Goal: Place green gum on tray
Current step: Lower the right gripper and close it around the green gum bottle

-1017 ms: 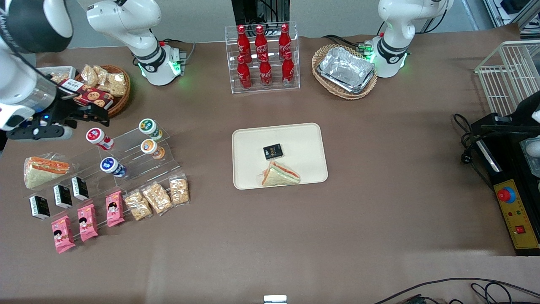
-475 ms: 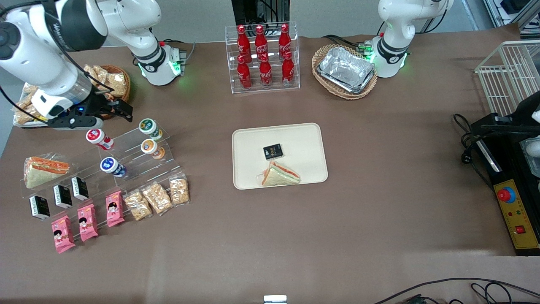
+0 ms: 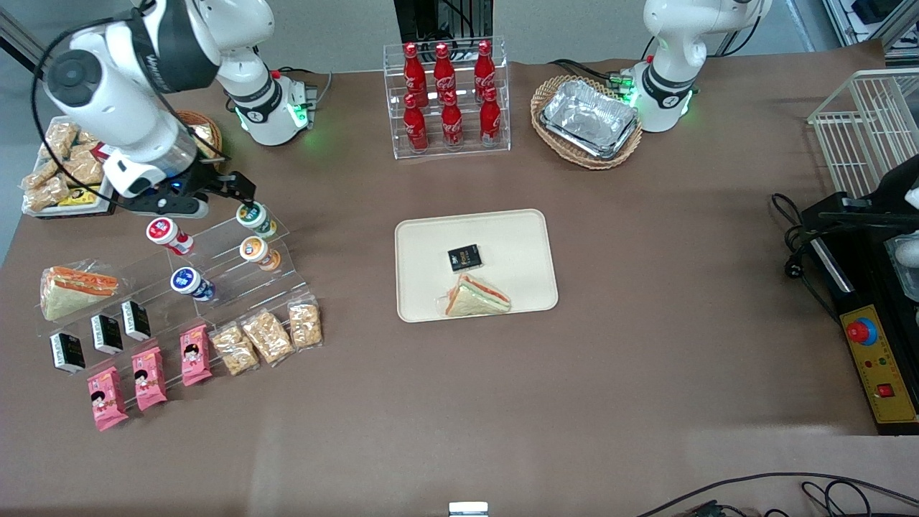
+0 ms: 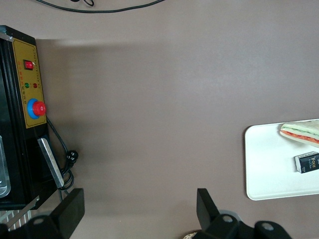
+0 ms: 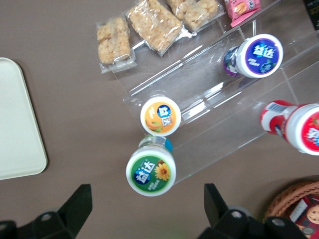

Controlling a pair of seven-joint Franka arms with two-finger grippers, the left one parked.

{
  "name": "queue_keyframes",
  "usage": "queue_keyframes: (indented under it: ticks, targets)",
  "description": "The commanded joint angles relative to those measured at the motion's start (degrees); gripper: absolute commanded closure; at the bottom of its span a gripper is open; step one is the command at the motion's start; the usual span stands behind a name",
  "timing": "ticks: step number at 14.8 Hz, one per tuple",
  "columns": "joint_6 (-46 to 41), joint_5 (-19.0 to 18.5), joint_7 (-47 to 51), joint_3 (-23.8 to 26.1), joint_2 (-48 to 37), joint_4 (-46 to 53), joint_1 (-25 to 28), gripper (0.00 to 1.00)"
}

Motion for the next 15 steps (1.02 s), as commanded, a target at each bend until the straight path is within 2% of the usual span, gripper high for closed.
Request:
queue_keyframes:
  ticks: [1,11,15]
  targets:
    - [5.1,0.7,1.3,0.0,-2.4,-5.0,0.3,0.0]
    - [15.4,0.7,1.3,0.8,-3.3,-13.6,0.4,0.0]
    - [16.6,0.7,1.7,1.0,-3.0,-14.2,0.4,0.0]
